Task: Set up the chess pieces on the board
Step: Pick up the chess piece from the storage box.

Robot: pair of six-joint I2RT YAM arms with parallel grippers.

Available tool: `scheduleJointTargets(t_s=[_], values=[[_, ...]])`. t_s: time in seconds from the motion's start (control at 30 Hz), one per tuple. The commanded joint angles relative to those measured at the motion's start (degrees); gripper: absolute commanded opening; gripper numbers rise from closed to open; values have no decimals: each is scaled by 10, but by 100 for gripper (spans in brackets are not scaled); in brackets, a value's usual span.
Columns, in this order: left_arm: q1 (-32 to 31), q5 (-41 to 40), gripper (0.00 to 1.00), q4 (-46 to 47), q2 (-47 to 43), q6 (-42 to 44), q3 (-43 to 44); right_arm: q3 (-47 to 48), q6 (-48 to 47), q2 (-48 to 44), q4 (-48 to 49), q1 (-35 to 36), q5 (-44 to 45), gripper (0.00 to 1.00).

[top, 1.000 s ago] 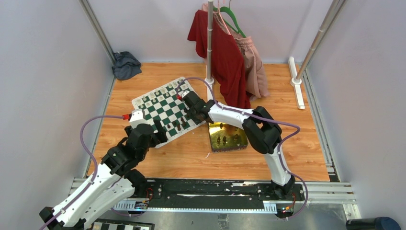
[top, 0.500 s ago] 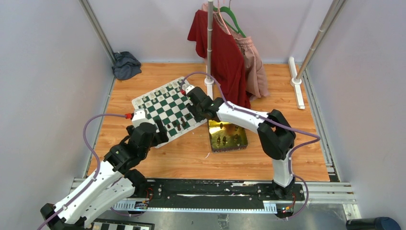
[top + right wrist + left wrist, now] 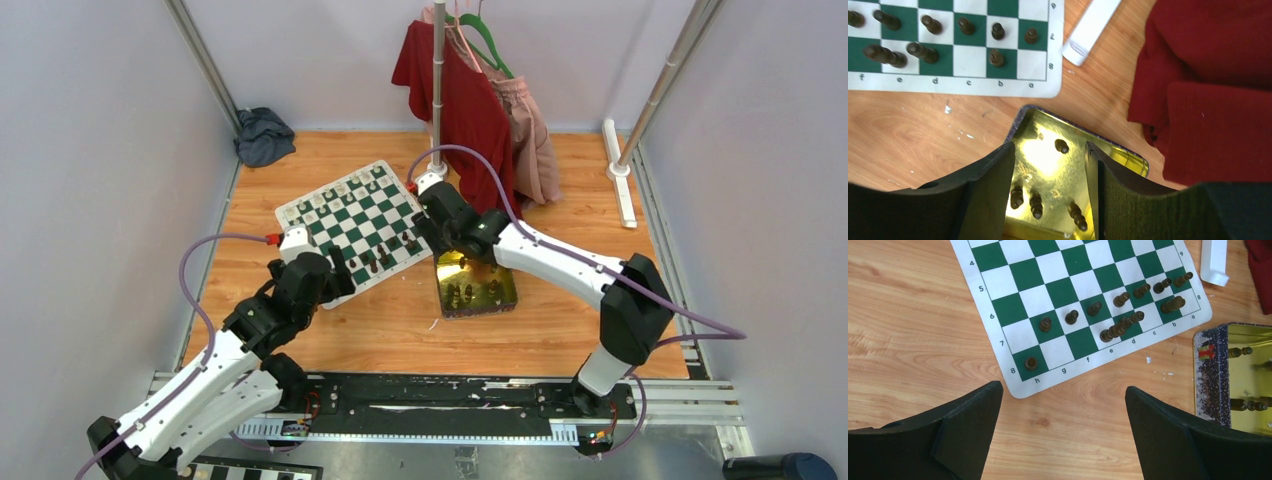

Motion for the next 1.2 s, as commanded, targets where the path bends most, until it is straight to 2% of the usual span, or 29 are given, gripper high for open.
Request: scheduleJointTargets(t_s=[0.0, 0.33, 0.7, 0.93, 1.17], values=[[-5, -6, 100, 19, 9, -3, 12, -37, 38, -34, -39, -5, 45, 58], [-5, -10, 100, 22, 15, -3, 14, -108, 101, -55, -26, -19, 39, 59], [-5, -11, 100, 27, 22, 2, 15, -161, 120, -48, 43, -51, -25, 58], [-5, -11, 100, 30, 30, 7, 17, -165, 125, -26, 58, -63, -39, 48], [-5, -13, 100, 36, 40, 13, 19, -171, 128, -10, 70, -79, -55, 46]])
